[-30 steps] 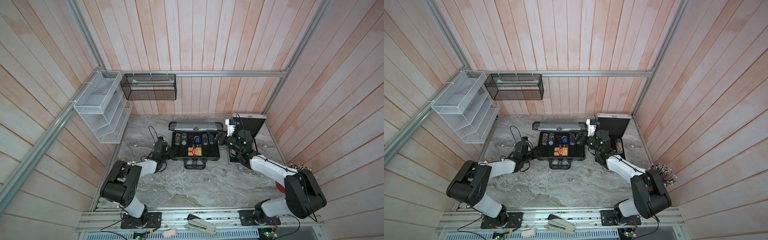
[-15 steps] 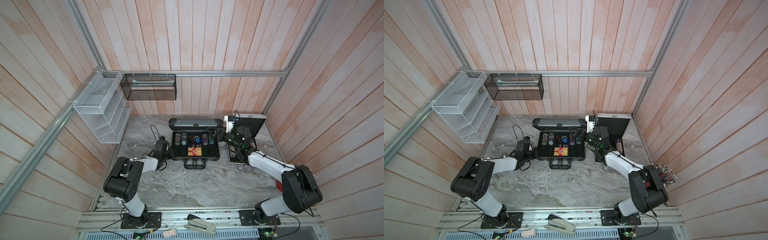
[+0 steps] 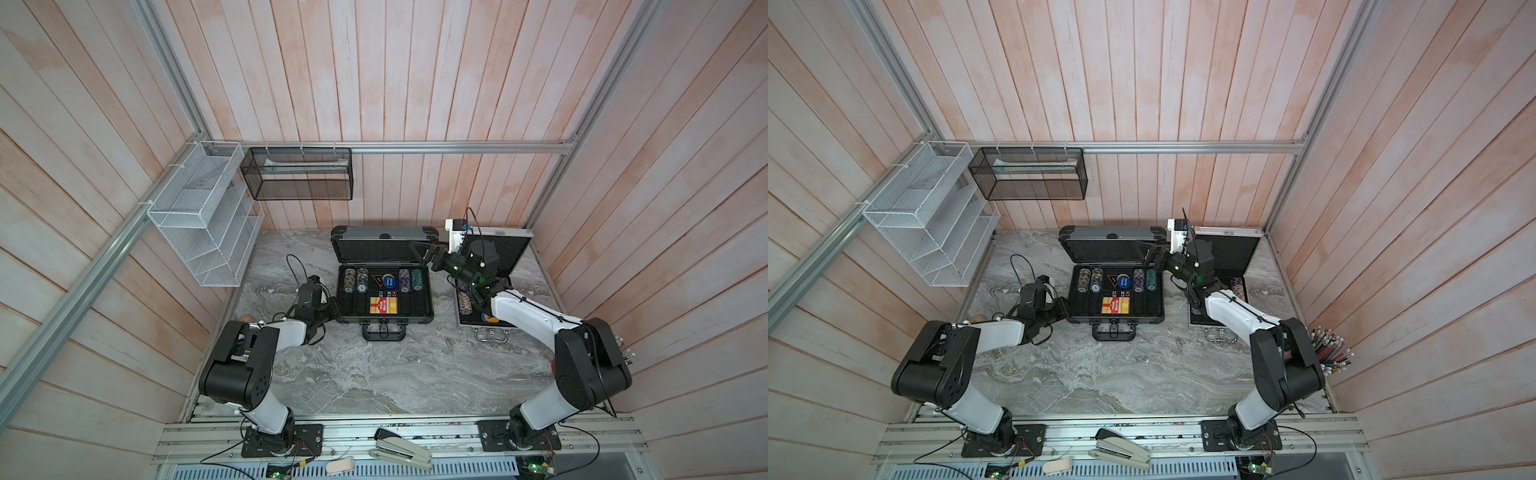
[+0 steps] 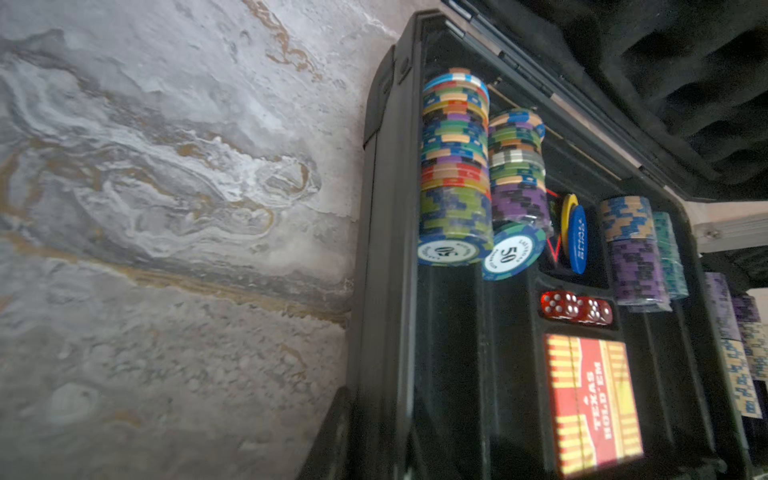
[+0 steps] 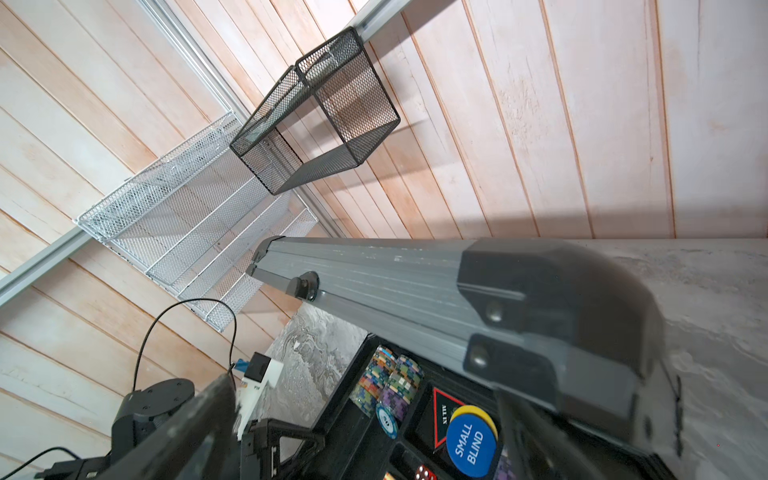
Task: Open the poker set cases
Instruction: Open the case lid on the poker set case, then move the poker set case to the center of the board.
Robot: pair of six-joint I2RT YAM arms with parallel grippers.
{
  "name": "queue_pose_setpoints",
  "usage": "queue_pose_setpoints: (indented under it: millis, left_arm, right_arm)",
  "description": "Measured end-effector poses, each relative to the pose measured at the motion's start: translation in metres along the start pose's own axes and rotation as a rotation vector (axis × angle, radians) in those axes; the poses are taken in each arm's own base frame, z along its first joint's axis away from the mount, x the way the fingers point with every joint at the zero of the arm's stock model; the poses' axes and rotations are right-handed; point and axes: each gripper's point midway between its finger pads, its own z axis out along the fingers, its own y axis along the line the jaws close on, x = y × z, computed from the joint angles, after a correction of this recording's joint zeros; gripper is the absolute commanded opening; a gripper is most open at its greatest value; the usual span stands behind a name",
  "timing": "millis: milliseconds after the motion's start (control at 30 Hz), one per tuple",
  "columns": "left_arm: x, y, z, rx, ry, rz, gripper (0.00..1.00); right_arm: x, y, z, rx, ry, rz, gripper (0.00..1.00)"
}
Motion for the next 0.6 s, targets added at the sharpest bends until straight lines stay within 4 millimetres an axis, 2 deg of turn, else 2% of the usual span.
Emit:
queue_pose_setpoints:
  millis: [300,600]
  left_arm:
    - [0.005,0.013,-0.015,-0.012,-0.011,-0.016,0.2]
    - [0.008,0.03,-0.039,-0.032,-0.024,-0.062,0.2]
  right_arm:
    - [-0.011,-0.009,0.025,-0.003,-0.011,0.002,0.98]
    - [-0.008,-0.02,0.047,-0.02,-0.003,0.043,0.98]
